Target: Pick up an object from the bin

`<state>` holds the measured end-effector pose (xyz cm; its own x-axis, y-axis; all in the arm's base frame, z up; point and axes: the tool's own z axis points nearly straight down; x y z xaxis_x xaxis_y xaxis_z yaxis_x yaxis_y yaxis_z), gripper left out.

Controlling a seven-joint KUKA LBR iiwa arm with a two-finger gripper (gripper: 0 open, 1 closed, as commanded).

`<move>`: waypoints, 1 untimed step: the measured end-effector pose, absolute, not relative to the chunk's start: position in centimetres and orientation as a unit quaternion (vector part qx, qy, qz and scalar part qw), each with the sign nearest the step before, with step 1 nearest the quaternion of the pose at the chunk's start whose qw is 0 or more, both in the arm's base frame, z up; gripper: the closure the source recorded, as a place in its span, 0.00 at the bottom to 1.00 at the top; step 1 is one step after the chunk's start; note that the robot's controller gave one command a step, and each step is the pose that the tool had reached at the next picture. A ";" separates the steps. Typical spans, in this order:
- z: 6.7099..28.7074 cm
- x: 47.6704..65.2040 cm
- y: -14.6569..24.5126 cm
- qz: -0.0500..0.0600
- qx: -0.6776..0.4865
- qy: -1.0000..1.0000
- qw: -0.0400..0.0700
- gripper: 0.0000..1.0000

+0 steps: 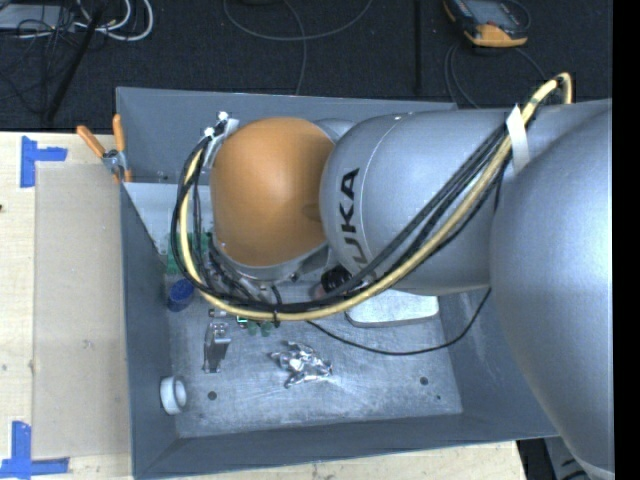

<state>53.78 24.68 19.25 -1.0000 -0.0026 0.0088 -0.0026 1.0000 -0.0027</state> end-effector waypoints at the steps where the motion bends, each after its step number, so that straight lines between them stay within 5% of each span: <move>1: 7.0 52.9 19.0 -0.001 0.103 -0.995 0.000 0.00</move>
Offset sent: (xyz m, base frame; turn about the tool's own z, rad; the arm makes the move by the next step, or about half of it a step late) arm -0.0091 -0.0564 -0.1225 -0.2060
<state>52.93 19.04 6.95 -0.9789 -0.2045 -0.0009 -0.2045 0.9789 0.0016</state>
